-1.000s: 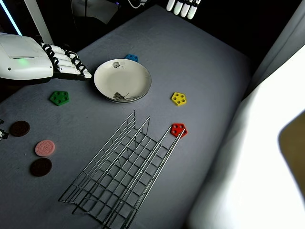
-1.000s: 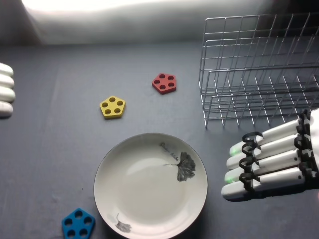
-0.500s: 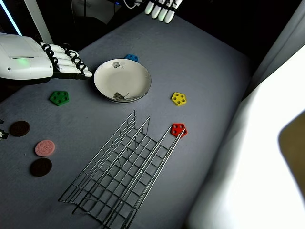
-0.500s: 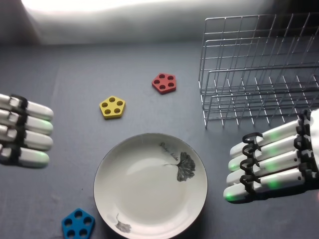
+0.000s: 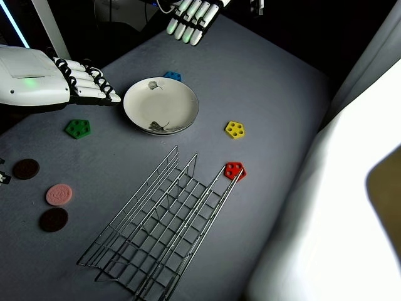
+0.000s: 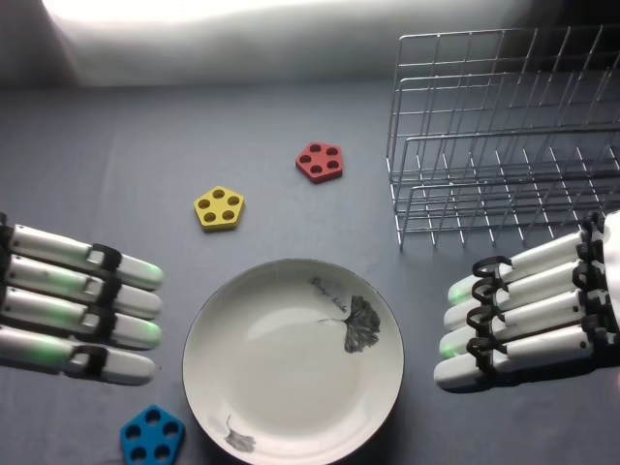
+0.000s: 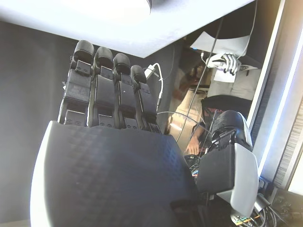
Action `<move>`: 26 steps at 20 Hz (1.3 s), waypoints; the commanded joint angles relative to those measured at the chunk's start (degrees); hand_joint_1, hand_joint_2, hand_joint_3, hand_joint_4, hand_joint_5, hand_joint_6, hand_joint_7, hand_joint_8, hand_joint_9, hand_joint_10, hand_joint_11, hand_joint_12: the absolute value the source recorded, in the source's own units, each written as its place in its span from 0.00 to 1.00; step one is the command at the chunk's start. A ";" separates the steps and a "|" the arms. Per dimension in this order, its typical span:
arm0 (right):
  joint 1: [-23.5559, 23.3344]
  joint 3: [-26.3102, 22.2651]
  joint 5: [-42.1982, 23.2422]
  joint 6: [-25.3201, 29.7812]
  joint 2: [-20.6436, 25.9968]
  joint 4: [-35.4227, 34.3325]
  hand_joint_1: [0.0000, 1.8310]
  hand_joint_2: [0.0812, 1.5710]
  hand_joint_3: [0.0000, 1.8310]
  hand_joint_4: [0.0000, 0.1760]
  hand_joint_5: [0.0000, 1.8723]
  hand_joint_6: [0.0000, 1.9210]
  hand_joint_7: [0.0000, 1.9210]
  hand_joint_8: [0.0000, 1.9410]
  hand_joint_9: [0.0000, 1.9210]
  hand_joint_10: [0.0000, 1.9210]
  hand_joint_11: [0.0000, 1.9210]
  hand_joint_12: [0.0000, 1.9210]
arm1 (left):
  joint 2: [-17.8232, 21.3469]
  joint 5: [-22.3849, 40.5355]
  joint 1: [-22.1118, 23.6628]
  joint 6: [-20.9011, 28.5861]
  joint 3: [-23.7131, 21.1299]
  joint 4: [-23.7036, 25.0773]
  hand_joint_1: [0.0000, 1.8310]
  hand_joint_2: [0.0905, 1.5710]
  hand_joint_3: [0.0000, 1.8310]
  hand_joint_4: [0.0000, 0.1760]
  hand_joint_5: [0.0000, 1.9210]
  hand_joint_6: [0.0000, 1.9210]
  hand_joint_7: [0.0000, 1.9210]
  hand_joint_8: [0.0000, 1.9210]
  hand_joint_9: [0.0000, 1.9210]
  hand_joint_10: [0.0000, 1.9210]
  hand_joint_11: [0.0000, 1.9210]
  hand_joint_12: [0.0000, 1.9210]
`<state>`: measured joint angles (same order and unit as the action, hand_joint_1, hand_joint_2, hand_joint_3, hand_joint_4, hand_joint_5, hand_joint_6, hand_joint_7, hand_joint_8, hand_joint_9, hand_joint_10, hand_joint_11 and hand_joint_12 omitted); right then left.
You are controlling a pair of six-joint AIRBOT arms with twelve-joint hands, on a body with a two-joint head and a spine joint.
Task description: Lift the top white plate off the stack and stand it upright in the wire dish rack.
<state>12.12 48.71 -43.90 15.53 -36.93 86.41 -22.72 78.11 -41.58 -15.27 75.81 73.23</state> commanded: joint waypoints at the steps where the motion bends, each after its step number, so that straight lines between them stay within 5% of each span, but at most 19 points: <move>1: -0.18 0.10 -2.62 0.05 0.43 -3.73 0.00 0.60 0.00 0.00 0.07 0.00 0.10 0.00 0.11 0.00 0.10 0.00 | 0.00 2.66 1.30 -0.39 -0.86 -3.43 0.01 0.61 0.00 0.00 0.04 0.00 0.05 0.01 0.05 0.00 0.04 0.03; 14: -0.18 0.18 -2.61 -0.06 0.25 -3.73 0.02 0.61 0.00 0.00 0.08 0.00 0.11 0.00 0.11 0.00 0.11 0.01 | -3.85 -6.78 4.78 -2.35 -4.11 -0.37 0.00 0.62 0.00 0.00 0.05 0.00 0.06 0.00 0.06 0.00 0.06 0.03; 26: -0.20 1.18 -1.43 -0.09 -0.21 -4.82 0.00 0.60 0.00 0.00 0.08 0.00 0.10 0.00 0.10 0.00 0.10 0.00 | -7.71 -11.37 3.25 -3.40 -4.05 2.23 0.01 0.62 0.00 0.00 0.04 0.00 0.06 0.00 0.05 0.00 0.06 0.03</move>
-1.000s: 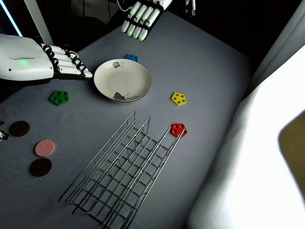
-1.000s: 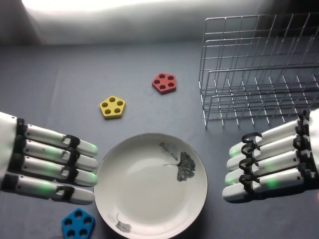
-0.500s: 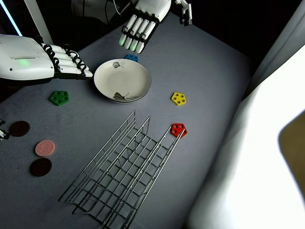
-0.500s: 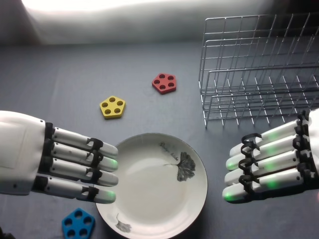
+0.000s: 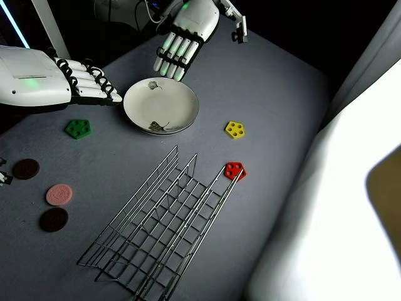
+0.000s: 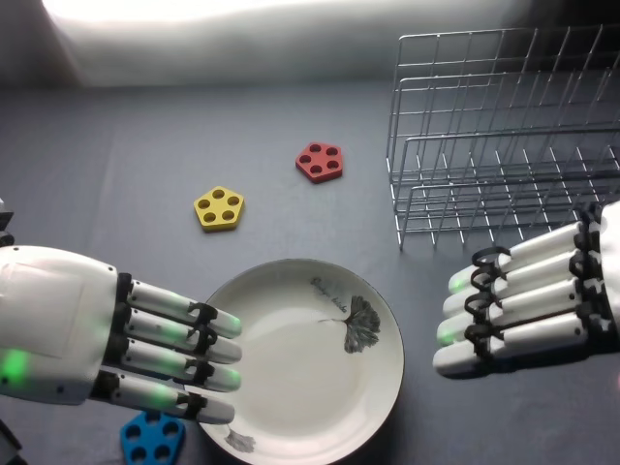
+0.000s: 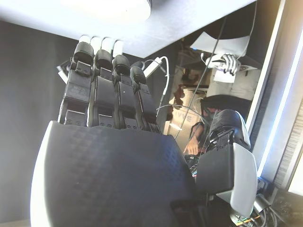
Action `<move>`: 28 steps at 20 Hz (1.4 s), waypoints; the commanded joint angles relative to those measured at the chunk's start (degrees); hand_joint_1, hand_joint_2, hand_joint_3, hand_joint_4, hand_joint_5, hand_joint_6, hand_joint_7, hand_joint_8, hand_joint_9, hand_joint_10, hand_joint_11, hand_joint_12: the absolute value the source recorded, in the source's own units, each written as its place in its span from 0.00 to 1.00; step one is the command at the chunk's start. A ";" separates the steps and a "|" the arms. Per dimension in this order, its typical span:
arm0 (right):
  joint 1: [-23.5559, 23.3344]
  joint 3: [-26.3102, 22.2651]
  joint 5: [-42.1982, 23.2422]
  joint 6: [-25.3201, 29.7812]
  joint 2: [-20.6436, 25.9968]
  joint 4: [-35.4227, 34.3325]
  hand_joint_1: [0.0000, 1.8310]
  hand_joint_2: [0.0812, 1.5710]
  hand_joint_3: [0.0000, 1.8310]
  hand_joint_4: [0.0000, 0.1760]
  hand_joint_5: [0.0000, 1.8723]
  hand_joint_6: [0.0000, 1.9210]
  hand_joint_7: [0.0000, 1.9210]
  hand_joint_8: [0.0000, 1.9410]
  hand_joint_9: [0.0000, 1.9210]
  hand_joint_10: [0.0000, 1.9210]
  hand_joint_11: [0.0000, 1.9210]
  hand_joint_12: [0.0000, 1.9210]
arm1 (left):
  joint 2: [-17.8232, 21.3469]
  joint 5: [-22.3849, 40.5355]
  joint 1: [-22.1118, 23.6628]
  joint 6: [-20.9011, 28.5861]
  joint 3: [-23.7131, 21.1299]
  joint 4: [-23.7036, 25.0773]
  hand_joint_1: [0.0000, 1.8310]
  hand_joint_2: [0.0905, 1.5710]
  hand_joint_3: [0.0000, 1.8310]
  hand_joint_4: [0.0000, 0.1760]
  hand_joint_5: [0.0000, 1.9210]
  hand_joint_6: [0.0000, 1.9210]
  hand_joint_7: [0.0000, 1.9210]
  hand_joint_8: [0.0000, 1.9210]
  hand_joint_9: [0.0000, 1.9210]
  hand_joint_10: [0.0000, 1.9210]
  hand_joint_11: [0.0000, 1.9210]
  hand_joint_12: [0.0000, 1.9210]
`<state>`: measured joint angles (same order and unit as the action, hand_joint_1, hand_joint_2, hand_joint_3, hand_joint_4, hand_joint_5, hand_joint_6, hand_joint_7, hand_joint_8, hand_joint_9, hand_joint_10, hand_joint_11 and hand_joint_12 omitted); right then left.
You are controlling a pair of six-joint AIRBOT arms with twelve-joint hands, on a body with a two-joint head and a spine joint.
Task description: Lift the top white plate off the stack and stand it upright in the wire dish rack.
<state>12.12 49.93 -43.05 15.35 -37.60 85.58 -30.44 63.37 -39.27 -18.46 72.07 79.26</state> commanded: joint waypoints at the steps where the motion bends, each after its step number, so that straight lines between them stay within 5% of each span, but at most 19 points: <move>1: -0.20 0.14 -2.27 0.09 0.45 -4.41 0.00 0.60 0.00 0.00 0.08 0.00 0.10 0.00 0.10 0.00 0.10 0.00 | -0.29 3.14 0.98 -0.33 -0.22 -3.65 0.01 0.62 0.00 0.00 0.04 0.00 0.06 0.00 0.05 0.00 0.06 0.03; 28: -1.65 4.85 -1.24 0.11 -1.71 -4.93 0.00 0.62 0.00 0.00 0.05 0.00 0.08 0.00 0.08 0.00 0.09 0.00 | -6.14 -1.11 0.05 -2.16 4.69 -1.83 0.00 0.61 0.00 0.00 0.04 0.00 0.05 0.00 0.05 0.00 0.06 0.02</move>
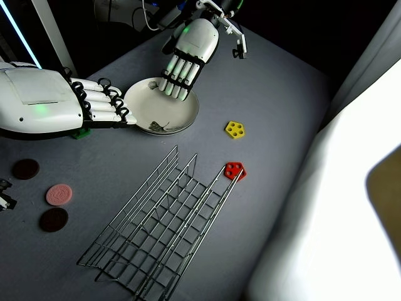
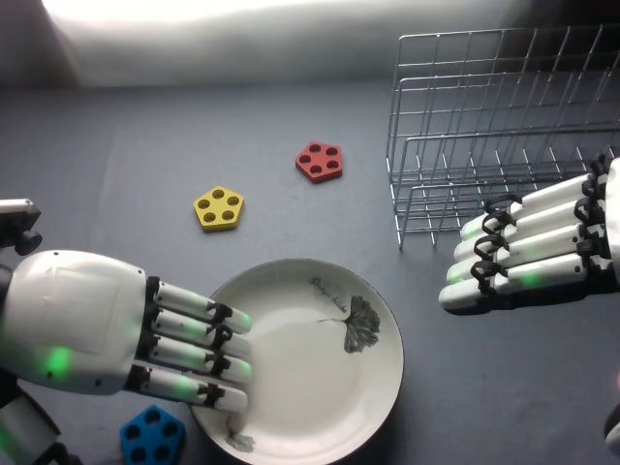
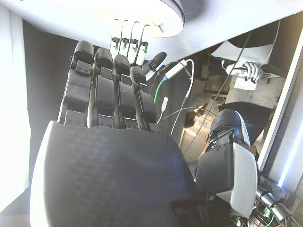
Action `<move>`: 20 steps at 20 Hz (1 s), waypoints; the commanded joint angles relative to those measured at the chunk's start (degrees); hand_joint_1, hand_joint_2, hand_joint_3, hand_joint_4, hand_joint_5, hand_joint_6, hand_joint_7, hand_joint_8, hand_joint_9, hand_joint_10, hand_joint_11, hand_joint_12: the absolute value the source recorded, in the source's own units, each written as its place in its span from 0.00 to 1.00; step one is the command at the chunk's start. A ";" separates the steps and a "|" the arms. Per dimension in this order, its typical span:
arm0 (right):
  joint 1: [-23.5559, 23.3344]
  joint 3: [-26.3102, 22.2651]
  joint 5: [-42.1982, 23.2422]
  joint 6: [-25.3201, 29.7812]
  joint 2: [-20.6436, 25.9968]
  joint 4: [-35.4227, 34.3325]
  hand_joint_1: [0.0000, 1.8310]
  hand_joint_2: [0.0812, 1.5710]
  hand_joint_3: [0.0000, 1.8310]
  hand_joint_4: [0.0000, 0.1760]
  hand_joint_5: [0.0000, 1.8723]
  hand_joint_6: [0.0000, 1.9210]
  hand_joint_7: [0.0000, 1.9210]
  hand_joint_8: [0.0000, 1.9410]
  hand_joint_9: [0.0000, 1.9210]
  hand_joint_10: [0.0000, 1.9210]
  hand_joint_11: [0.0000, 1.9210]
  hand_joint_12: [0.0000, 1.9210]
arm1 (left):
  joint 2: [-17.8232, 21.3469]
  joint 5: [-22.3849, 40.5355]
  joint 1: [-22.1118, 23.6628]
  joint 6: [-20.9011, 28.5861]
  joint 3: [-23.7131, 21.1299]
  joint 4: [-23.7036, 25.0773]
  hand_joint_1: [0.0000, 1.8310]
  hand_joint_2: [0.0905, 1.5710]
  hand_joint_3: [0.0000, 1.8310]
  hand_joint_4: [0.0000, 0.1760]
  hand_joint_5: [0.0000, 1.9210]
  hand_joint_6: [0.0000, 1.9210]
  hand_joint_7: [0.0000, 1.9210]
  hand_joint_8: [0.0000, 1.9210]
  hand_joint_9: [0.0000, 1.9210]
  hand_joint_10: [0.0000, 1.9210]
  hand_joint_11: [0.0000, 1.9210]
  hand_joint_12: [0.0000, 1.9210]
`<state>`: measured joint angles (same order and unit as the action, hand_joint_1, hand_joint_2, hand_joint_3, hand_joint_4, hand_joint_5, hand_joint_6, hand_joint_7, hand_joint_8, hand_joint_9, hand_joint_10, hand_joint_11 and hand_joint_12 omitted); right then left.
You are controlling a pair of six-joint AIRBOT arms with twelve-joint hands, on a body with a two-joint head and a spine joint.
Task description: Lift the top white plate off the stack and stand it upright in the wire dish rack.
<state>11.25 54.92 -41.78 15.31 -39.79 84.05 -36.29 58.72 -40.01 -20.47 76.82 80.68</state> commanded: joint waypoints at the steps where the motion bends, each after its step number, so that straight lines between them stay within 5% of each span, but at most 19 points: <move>1: -0.78 -0.11 -2.50 0.15 0.47 -3.32 0.00 0.62 0.00 0.00 0.07 0.01 0.09 0.01 0.10 0.01 0.11 0.01 | -0.34 3.50 0.54 -0.28 0.04 -3.24 0.01 0.61 0.00 0.00 0.03 0.00 0.04 0.00 0.05 0.00 0.06 0.02; 20: -0.11 0.95 -2.69 -1.35 -0.89 -3.09 0.00 0.61 0.00 0.00 0.08 0.00 0.11 0.00 0.12 0.00 0.11 0.01 | -2.43 0.98 -1.90 -1.68 1.11 -2.73 0.02 0.61 0.00 0.00 0.04 0.00 0.05 0.00 0.05 0.00 0.06 0.02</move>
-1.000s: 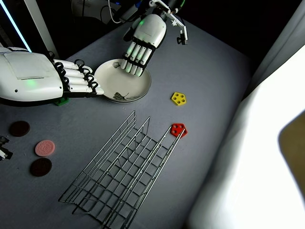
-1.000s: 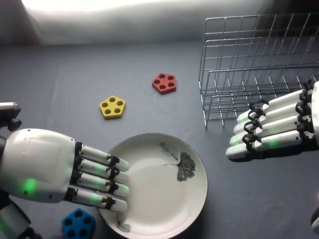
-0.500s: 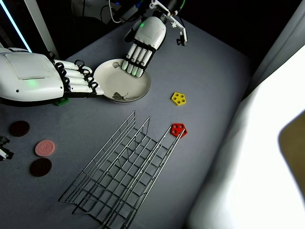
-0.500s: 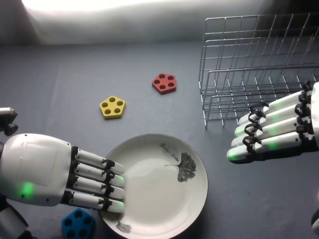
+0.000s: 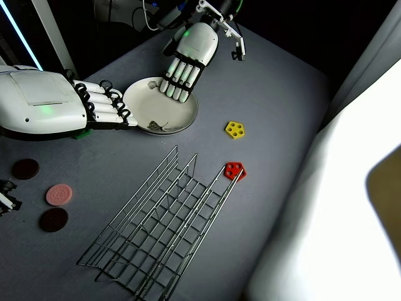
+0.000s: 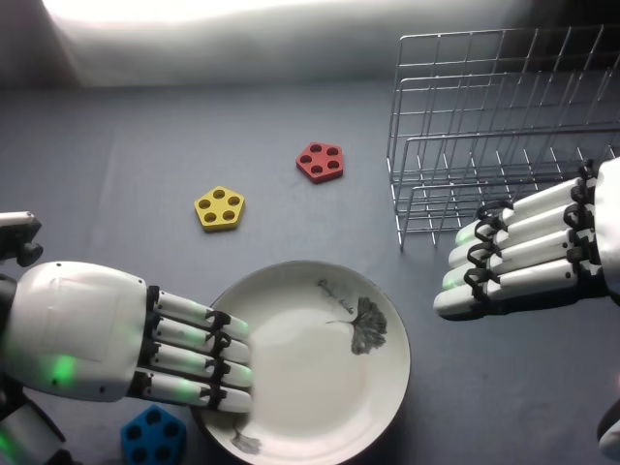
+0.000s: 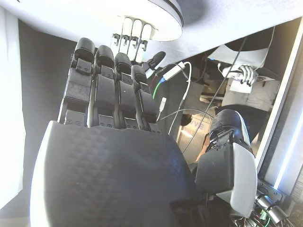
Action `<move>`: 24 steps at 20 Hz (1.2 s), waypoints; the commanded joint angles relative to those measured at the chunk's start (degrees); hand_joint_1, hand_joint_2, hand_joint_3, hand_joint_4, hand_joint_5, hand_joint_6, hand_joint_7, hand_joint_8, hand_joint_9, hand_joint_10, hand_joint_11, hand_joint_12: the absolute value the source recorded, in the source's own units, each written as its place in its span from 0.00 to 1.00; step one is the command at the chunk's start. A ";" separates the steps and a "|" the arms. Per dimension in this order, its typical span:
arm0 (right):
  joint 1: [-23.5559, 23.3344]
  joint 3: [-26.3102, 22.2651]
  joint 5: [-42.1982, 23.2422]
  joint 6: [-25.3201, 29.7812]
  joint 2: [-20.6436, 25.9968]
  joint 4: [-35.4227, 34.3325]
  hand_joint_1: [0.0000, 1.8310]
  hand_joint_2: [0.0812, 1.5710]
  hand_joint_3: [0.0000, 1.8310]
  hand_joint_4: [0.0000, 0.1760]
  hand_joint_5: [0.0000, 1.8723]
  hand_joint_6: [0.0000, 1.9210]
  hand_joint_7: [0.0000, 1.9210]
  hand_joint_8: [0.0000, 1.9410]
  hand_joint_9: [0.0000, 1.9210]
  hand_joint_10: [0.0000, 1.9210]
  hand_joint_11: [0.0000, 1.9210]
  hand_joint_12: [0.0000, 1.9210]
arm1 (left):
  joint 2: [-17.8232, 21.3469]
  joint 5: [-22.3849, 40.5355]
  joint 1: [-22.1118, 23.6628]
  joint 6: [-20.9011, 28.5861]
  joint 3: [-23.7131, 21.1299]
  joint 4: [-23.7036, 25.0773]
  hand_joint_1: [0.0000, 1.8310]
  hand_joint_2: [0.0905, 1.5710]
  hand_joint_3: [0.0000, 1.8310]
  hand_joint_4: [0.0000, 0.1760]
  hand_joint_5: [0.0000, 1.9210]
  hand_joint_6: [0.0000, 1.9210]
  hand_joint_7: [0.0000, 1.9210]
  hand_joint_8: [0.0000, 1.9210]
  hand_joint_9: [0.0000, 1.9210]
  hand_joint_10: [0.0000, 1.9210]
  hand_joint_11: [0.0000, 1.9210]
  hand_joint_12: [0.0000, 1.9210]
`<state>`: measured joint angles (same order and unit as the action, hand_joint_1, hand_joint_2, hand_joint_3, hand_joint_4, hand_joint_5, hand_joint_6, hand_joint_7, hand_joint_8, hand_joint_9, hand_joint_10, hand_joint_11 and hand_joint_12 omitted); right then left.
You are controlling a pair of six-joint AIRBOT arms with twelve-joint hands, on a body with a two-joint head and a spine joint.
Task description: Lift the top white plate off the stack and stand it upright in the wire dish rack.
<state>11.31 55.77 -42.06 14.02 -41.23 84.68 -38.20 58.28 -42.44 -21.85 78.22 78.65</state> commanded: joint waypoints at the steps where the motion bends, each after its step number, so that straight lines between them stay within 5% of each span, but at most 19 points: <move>1: -0.16 0.08 -2.42 -0.08 0.50 -3.72 0.00 0.61 0.00 0.00 0.08 0.00 0.11 0.00 0.12 0.00 0.12 0.01 | -0.98 1.18 0.53 -0.30 -0.27 -0.71 0.02 0.61 0.00 0.00 0.05 0.01 0.07 0.01 0.07 0.01 0.08 0.02; 21: 1.43 0.54 -3.64 -6.15 -1.77 -11.60 0.00 0.62 0.00 0.00 0.08 0.00 0.11 0.00 0.12 0.00 0.12 0.00 | -7.92 -4.79 2.29 -0.34 -2.34 -3.22 0.01 0.62 0.00 0.00 0.04 0.00 0.06 0.00 0.06 0.00 0.06 0.01; 24: 1.86 0.66 -3.19 -6.50 -2.36 -11.60 0.24 0.59 0.00 0.00 0.08 0.00 0.11 0.00 0.12 0.00 0.14 0.01 | -8.07 -4.73 2.23 -0.34 -1.89 -3.21 0.01 0.62 0.00 0.00 0.04 0.00 0.05 0.00 0.05 0.00 0.05 0.01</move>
<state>13.52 56.47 -42.35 7.49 -44.12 76.51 -45.36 53.08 -40.77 -22.04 76.73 75.18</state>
